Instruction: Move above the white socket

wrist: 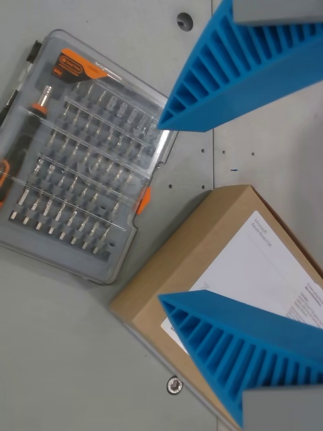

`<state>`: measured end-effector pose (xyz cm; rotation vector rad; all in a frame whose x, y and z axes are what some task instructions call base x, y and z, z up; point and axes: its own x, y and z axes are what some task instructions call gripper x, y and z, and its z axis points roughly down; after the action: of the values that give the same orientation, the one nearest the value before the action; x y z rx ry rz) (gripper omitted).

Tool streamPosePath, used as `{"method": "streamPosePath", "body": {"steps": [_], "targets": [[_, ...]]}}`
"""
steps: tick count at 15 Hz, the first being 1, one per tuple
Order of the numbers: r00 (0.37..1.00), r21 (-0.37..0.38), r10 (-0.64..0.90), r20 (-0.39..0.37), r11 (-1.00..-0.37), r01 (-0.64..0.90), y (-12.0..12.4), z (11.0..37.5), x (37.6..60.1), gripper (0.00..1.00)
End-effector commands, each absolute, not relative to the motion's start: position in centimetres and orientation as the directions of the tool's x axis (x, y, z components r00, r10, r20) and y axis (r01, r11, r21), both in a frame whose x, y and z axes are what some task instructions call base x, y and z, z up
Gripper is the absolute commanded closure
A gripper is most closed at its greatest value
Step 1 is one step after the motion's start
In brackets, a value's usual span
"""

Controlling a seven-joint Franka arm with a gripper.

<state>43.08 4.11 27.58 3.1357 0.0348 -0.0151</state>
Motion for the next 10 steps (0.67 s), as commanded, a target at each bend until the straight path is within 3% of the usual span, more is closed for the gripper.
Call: {"method": "streamPosePath", "body": {"steps": [1,10], "targets": [[1.000,0.005,0.022,-0.005,-1.000,0.022,4.11,27.78,43.10,0.00],[0.998,0.006,0.056,0.000,-0.998,0.056,3.86,27.44,43.67,0.00]]}}
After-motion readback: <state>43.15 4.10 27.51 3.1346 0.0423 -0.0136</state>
